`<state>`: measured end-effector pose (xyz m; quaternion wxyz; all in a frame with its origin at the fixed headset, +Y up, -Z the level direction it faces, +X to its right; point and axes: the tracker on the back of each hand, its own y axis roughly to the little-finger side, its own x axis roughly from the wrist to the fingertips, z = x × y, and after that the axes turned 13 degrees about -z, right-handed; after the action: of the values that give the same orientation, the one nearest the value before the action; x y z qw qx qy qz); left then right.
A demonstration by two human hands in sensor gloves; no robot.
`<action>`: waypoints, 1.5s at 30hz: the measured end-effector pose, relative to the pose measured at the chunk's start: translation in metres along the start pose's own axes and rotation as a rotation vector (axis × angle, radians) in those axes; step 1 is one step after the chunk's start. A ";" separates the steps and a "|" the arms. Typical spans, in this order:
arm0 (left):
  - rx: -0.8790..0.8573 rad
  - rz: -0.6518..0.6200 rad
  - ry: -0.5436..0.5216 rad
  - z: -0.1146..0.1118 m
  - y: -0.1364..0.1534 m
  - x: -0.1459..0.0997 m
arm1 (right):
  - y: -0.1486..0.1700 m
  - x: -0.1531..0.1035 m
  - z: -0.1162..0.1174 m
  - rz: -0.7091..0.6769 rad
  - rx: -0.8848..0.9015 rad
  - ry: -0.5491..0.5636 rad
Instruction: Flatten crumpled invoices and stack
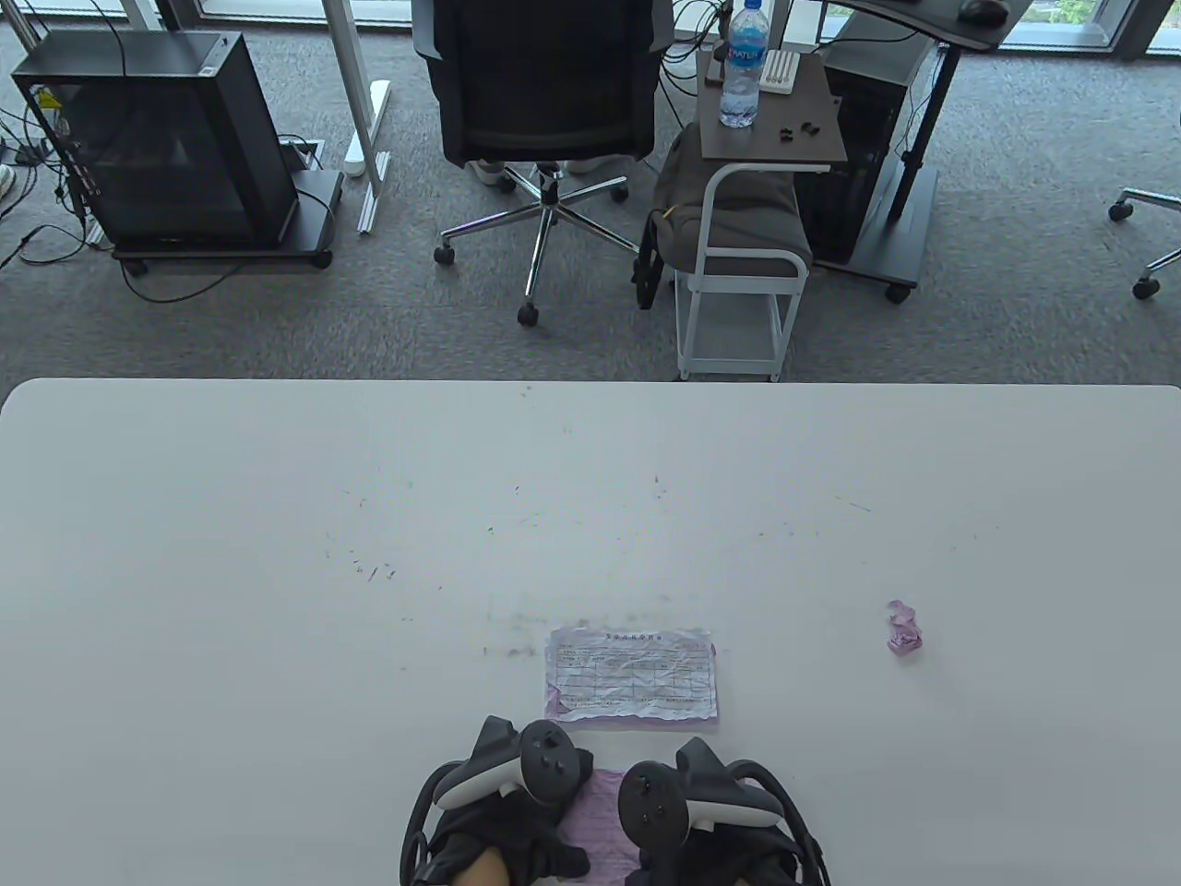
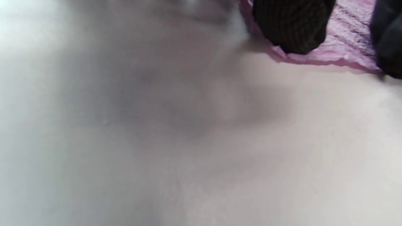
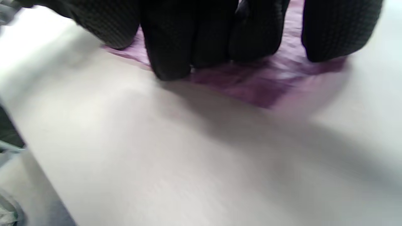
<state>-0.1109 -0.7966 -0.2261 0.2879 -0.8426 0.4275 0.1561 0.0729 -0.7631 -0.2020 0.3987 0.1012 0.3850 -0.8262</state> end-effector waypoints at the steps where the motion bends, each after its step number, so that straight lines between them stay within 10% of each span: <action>1: 0.000 0.000 -0.002 0.000 0.000 0.000 | 0.007 -0.003 0.001 0.036 0.034 -0.018; 5: -0.002 -0.001 -0.005 0.000 0.000 0.000 | 0.030 -0.017 -0.001 0.097 0.151 0.023; 11: -0.009 -0.004 -0.009 0.000 0.000 0.000 | 0.061 -0.056 -0.017 0.190 0.174 0.568; 23: -0.011 -0.010 -0.012 0.000 0.001 0.000 | 0.054 -0.019 -0.003 0.314 -0.010 0.353; 38: -0.007 -0.011 -0.009 -0.002 0.000 0.001 | 0.054 -0.060 -0.022 -0.001 0.448 0.808; 45: -0.006 -0.011 -0.012 -0.002 0.000 0.001 | 0.034 -0.064 -0.031 -0.036 0.194 0.929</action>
<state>-0.1105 -0.7984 -0.2254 0.2890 -0.8449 0.4205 0.1606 0.1357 -0.7170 -0.2120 0.1585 0.4900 0.4454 -0.7323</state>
